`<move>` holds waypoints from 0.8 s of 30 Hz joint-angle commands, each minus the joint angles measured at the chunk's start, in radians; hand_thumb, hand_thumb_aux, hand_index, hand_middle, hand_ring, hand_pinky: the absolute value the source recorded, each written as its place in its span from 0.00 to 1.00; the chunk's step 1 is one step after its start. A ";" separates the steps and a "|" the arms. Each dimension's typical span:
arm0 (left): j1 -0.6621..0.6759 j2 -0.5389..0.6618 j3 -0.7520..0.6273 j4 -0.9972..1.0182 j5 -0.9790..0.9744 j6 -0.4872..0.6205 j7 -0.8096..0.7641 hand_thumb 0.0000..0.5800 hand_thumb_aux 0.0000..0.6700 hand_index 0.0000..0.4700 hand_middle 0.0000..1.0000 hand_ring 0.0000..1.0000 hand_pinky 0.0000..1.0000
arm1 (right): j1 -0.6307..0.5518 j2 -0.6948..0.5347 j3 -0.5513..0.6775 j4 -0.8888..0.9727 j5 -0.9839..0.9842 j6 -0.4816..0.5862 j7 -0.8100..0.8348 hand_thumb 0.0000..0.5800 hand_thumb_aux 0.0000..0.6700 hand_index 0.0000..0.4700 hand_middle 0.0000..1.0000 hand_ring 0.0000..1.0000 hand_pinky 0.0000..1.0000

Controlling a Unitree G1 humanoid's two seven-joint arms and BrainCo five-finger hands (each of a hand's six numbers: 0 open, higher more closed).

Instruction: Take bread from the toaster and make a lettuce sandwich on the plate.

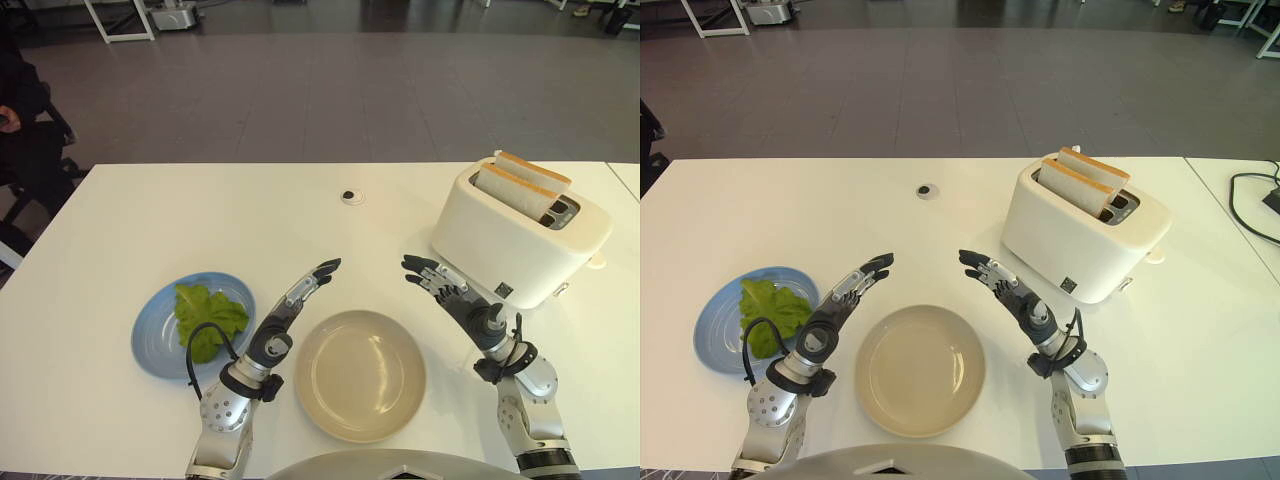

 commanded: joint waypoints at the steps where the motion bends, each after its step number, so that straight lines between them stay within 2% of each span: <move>1: 0.006 0.003 -0.008 -0.005 0.011 0.012 0.003 0.00 0.00 0.00 0.00 0.00 0.00 | -0.007 -0.006 0.000 0.004 -0.007 0.005 0.003 0.00 0.00 0.00 0.00 0.00 0.00; 5: 0.006 0.005 -0.010 -0.005 0.010 0.012 0.000 0.00 0.00 0.00 0.00 0.00 0.00 | -0.008 -0.005 -0.008 -0.003 -0.006 0.002 -0.005 0.00 0.00 0.00 0.00 0.00 0.00; 7: 0.004 0.001 -0.012 -0.001 0.015 0.012 0.003 0.00 0.00 0.00 0.00 0.00 0.00 | -0.032 -0.018 -0.067 -0.071 0.068 0.045 -0.041 0.00 0.00 0.00 0.00 0.00 0.00; 9: -0.007 -0.003 -0.014 0.009 0.016 0.017 0.003 0.00 0.00 0.00 0.00 0.00 0.00 | -0.127 -0.122 -0.244 -0.150 0.174 0.106 -0.113 0.00 0.00 0.00 0.00 0.00 0.00; 11: -0.013 -0.009 -0.021 0.019 0.017 0.018 0.003 0.00 0.00 0.00 0.00 0.00 0.00 | -0.288 -0.299 -0.421 -0.045 0.137 0.116 -0.166 0.00 0.00 0.00 0.00 0.00 0.00; 12: -0.009 -0.015 -0.025 0.021 0.025 0.014 0.008 0.00 0.00 0.00 0.00 0.00 0.00 | -0.377 -0.393 -0.450 0.087 0.052 0.099 -0.182 0.00 0.00 0.00 0.00 0.00 0.00; 14: -0.003 -0.024 -0.033 0.023 0.045 0.008 0.019 0.00 0.00 0.00 0.00 0.00 0.00 | -0.517 -0.543 -0.405 0.346 -0.186 0.057 -0.247 0.00 0.00 0.00 0.00 0.00 0.00; 16: -0.004 -0.028 -0.035 0.026 0.056 0.005 0.027 0.00 0.00 0.00 0.00 0.00 0.00 | -0.602 -0.618 -0.312 0.536 -0.401 0.016 -0.333 0.00 0.00 0.00 0.00 0.00 0.00; 20: -0.014 -0.027 -0.041 0.037 0.059 0.004 0.031 0.00 0.00 0.00 0.00 0.00 0.00 | -0.673 -0.639 -0.176 0.746 -0.645 -0.043 -0.491 0.00 0.00 0.00 0.00 0.00 0.00; 24: -0.014 -0.030 -0.044 0.043 0.061 0.000 0.032 0.00 0.00 0.00 0.00 0.00 0.00 | -0.741 -0.636 -0.128 0.891 -0.705 -0.063 -0.567 0.00 0.00 0.00 0.00 0.00 0.00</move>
